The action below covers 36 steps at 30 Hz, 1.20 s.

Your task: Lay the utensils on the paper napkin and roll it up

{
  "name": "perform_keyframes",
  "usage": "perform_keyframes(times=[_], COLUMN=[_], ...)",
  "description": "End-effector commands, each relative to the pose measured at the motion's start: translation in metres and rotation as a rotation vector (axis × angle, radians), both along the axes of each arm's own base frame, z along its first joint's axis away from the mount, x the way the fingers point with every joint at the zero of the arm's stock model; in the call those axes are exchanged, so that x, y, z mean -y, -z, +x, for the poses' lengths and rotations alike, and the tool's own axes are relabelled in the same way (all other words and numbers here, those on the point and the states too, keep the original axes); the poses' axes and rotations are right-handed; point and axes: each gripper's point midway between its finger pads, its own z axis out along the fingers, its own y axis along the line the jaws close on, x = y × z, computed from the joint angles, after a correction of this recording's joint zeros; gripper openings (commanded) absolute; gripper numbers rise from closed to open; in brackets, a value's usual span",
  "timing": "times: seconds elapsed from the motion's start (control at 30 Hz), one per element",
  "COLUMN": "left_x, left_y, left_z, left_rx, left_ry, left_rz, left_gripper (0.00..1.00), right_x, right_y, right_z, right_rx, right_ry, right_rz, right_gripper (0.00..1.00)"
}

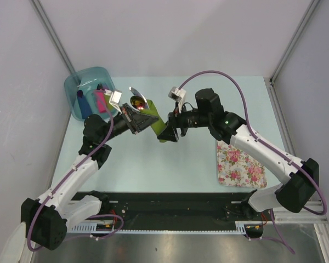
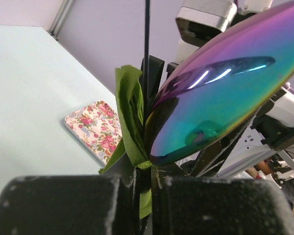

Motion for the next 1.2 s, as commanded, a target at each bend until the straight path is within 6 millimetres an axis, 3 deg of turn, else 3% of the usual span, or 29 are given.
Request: perform_keyframes(times=[0.0, 0.4, 0.5, 0.53, 0.63, 0.67, 0.77, 0.97, 1.07, 1.17], left_x=[0.002, 0.007, 0.007, 0.006, 0.003, 0.0, -0.018, -0.041, -0.041, -0.037], left_y=[-0.039, -0.046, -0.046, -0.045, -0.041, -0.04, -0.032, -0.027, -0.013, -0.015], left_z=[-0.019, -0.035, -0.034, -0.031, -0.024, -0.023, -0.011, -0.005, -0.001, -0.014], left_rx=[0.127, 0.189, 0.19, 0.182, 0.145, 0.135, 0.083, 0.033, -0.058, -0.046], left_ry=[0.056, 0.126, 0.123, 0.112, 0.081, 0.075, 0.023, -0.024, -0.035, 0.043], left_rz=[-0.075, -0.098, -0.097, -0.096, -0.075, -0.073, -0.056, -0.037, 0.007, -0.02], left_gripper=[0.0, 0.0, 0.0, 0.0, 0.17, 0.36, 0.57, 0.73, 0.78, 0.83], right_x=[-0.004, -0.006, -0.004, -0.004, -0.001, 0.001, 0.004, 0.005, 0.003, -0.002], right_y=[-0.012, -0.023, -0.029, -0.031, -0.04, -0.045, -0.058, -0.082, -0.09, -0.092], right_z=[-0.01, -0.027, -0.028, -0.027, -0.02, -0.013, -0.004, 0.011, 0.016, 0.017], right_rx=[0.007, -0.065, -0.062, -0.063, -0.073, -0.068, -0.065, -0.046, -0.048, -0.072], right_ry=[-0.053, -0.117, -0.109, -0.104, -0.074, -0.06, -0.028, 0.008, 0.016, 0.013], right_rz=[0.056, 0.111, 0.125, 0.128, 0.155, 0.172, 0.209, 0.275, 0.306, 0.328], right_gripper=[0.7, 0.32, 0.01, 0.0, 0.0, 0.0, 0.0, 0.0, 0.0, 0.0])
